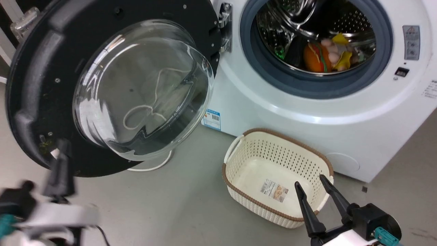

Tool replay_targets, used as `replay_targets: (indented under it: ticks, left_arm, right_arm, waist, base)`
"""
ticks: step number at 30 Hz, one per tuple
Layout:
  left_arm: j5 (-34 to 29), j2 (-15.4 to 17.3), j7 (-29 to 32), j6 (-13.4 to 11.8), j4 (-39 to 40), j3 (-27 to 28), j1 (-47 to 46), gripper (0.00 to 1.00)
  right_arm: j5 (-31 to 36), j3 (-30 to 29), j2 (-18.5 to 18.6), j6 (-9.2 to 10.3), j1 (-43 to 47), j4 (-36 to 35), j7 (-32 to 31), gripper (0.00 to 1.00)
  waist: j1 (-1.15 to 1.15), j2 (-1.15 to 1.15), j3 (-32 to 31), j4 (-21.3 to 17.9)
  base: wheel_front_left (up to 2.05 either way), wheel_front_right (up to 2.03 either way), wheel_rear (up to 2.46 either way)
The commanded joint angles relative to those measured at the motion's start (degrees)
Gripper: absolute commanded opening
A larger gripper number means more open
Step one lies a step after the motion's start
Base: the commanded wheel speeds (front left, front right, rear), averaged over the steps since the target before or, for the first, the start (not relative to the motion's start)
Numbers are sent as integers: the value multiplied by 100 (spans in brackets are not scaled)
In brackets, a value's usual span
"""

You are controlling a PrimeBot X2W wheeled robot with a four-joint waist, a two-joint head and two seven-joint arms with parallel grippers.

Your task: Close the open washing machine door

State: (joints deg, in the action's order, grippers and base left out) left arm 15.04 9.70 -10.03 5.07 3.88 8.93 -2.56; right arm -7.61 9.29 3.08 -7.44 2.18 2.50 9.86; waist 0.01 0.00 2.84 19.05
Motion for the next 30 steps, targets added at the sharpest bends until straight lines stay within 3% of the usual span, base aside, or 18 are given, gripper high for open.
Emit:
replay_targets:
  ticks: [1,5,9,14,18,24,30]
  left_arm:
    - [128,125,-52,24,26,83,-136,0]
    - [844,713,-100,48,-266,381,-564,0]
    - [2053,1288,-95,71,-1047,635,-1199,0]
    - [3349,2151,421,100,-2244,854,-1997,0]
    - [4157,2712,1133,124,-3236,865,-2604,0]
    - [5767,2978,2860,78,-4860,1224,-3732,0]
    - [6764,3178,4442,162,-5773,1371,-4355,0]
  right_arm:
    - [-2,27,-13,-3,32,12,71,100]
    - [27,84,-14,-3,-56,43,119,100]
    - [21,153,-14,-3,-167,78,166,100]
    - [-14,250,-16,-4,-347,97,226,100]
    - [-2,320,-16,-4,-412,109,274,100]
    - [3,425,-18,-4,-449,145,345,100]
    - [1,533,-19,-4,-496,163,416,100]
  waist:
    - [-1,0,76,-24]
    - [-1,0,259,-52]
    - [-1,0,425,-80]
    - [-1,0,619,-179]
    - [-1,0,754,-222]
    - [-1,0,910,-241]
    - [-1,0,1052,-201]
  base:
    - [0,0,0]
    - [0,0,0]
    - [0,0,0]
    - [0,0,0]
    - [0,0,0]
    - [0,0,0]
    - [0,0,0]
